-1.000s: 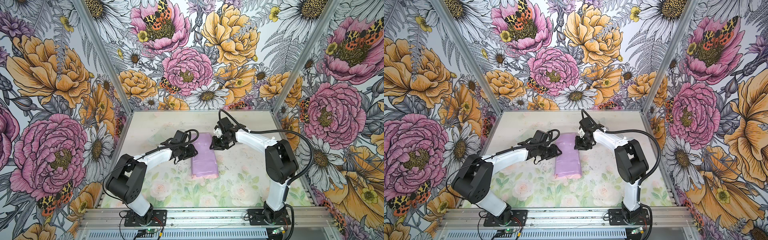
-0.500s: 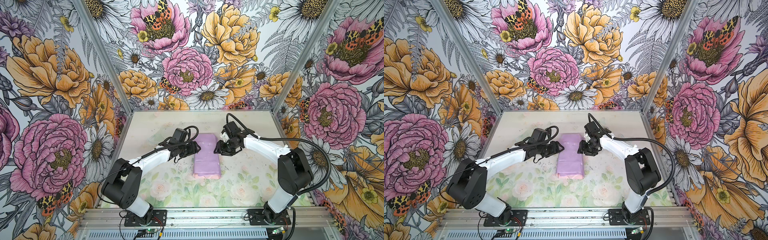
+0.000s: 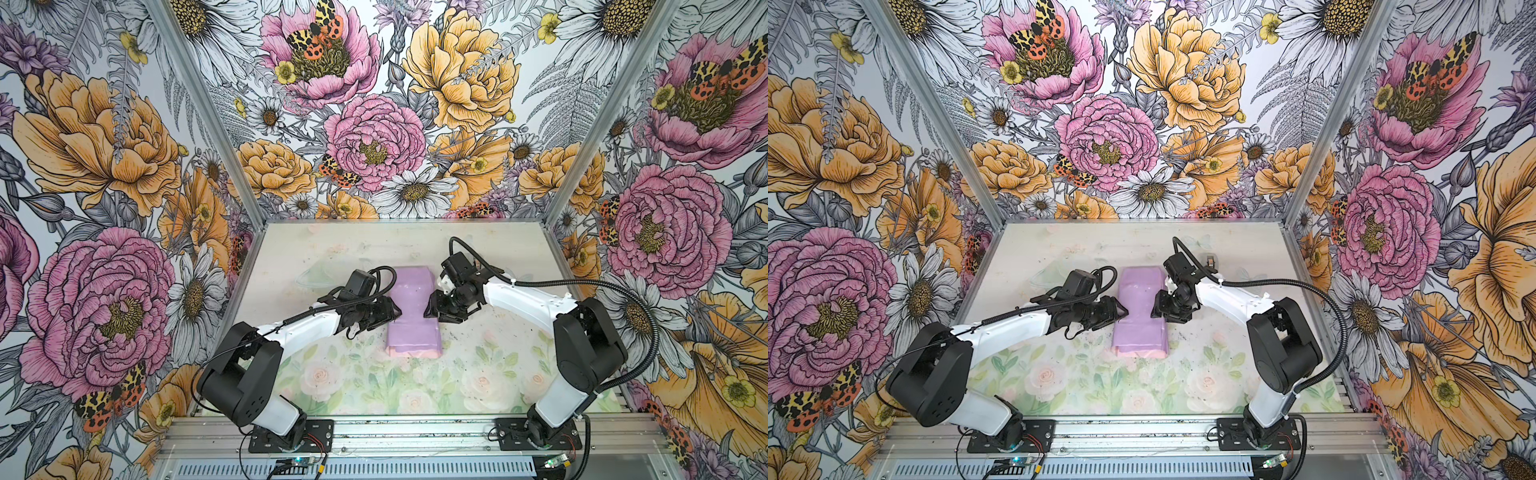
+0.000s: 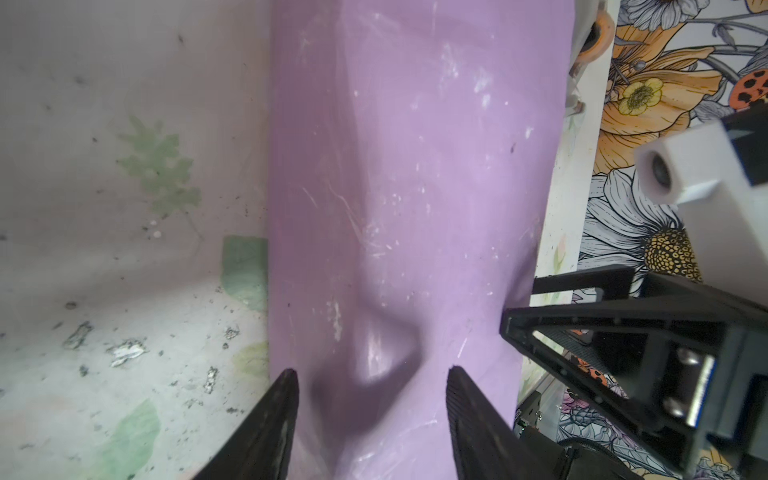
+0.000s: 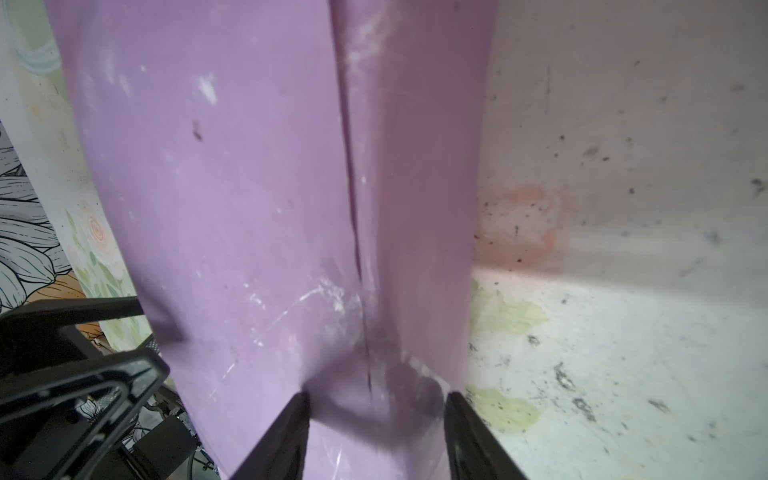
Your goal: Wrap the gift box in paper
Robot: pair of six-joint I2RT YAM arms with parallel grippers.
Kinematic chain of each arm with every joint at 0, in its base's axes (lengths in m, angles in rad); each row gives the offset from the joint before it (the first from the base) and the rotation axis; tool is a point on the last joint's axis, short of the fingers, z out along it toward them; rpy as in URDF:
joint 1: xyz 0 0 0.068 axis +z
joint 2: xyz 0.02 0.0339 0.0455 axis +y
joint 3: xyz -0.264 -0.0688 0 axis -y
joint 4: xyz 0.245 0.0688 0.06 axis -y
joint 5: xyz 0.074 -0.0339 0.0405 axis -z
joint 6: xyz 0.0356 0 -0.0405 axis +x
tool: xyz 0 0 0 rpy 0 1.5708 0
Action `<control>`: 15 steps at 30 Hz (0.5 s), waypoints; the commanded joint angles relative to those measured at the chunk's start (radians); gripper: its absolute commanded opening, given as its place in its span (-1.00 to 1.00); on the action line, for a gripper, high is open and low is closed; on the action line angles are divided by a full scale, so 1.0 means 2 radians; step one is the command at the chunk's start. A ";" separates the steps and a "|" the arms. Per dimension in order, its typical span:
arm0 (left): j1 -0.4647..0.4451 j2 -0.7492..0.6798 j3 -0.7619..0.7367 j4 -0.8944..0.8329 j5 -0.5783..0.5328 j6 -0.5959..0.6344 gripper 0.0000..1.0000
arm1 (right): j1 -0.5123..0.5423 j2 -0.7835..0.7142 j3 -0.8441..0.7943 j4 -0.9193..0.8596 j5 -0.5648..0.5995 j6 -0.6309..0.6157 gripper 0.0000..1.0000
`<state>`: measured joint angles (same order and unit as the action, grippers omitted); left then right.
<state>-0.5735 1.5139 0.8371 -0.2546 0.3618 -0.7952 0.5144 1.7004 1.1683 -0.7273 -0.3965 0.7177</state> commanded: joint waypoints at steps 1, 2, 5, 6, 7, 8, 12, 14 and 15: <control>-0.009 0.013 -0.004 0.044 0.018 -0.022 -0.01 | 0.004 0.006 -0.004 0.012 0.004 0.011 0.07; -0.011 0.015 -0.002 0.047 0.020 -0.023 -0.07 | 0.004 0.004 -0.004 0.013 0.005 0.011 0.04; -0.015 0.018 0.005 0.050 0.019 -0.023 -0.16 | 0.004 -0.001 -0.004 0.013 0.006 0.013 -0.05; -0.016 0.018 0.008 0.052 0.018 -0.024 -0.20 | 0.004 -0.003 -0.004 0.013 0.006 0.014 -0.04; -0.017 0.018 0.009 0.052 0.017 -0.024 -0.23 | 0.004 -0.004 -0.003 0.013 0.004 0.014 0.01; -0.017 0.018 0.009 0.052 0.015 -0.023 -0.26 | 0.004 -0.006 -0.003 0.012 0.003 0.014 0.06; -0.016 0.018 0.009 0.049 0.011 -0.020 -0.42 | -0.001 -0.017 -0.005 0.011 0.009 0.015 0.18; -0.017 0.015 0.009 0.047 0.010 -0.019 -0.47 | -0.006 -0.019 -0.006 0.011 0.010 0.013 0.22; -0.017 0.013 0.011 0.044 0.009 -0.017 -0.50 | -0.009 -0.020 -0.005 0.011 0.009 0.012 0.23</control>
<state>-0.5941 1.5467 0.8375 -0.1940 0.3710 -0.8391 0.5087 1.6985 1.1648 -0.7166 -0.3855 0.7425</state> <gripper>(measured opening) 0.260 0.610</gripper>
